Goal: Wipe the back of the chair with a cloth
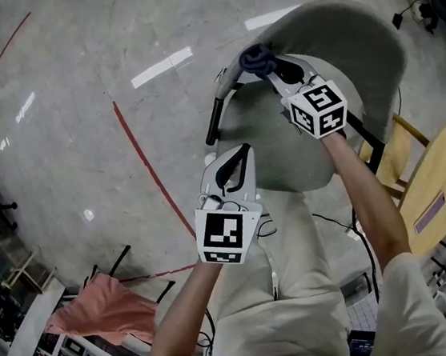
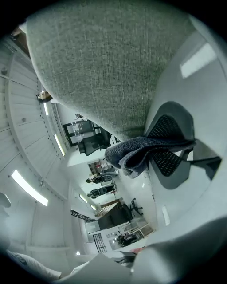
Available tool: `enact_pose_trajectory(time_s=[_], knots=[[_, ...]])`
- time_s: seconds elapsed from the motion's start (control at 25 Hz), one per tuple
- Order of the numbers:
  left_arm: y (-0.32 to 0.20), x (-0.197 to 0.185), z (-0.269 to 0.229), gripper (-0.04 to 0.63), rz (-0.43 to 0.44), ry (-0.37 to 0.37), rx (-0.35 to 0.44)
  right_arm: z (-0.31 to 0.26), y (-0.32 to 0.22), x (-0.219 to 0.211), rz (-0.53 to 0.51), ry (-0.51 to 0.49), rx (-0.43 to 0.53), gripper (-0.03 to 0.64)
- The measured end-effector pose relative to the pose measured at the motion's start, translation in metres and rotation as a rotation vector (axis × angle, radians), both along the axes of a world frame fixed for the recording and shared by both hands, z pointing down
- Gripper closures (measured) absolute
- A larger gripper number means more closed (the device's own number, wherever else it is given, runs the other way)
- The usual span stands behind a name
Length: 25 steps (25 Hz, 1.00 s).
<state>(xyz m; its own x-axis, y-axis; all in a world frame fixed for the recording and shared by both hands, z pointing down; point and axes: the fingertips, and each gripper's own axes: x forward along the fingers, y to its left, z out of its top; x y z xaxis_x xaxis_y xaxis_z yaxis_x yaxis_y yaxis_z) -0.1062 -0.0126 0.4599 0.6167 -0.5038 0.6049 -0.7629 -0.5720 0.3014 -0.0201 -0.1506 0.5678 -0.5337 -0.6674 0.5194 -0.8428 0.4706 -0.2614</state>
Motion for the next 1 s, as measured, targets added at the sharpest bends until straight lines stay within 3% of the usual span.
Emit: enact_pose_trajectory(time_s=[0.6,1.0], knots=[[0.003,0.009,-0.001,0.595,0.06,0.001,0.001,-0.007,-0.013,0.076,0.374,-0.111,-0.025,0.548],[0.009,0.024,-0.003,0.595,0.093,0.011,0.003,-0.018,-0.011,0.123,0.531,-0.163,-0.018,0.548]])
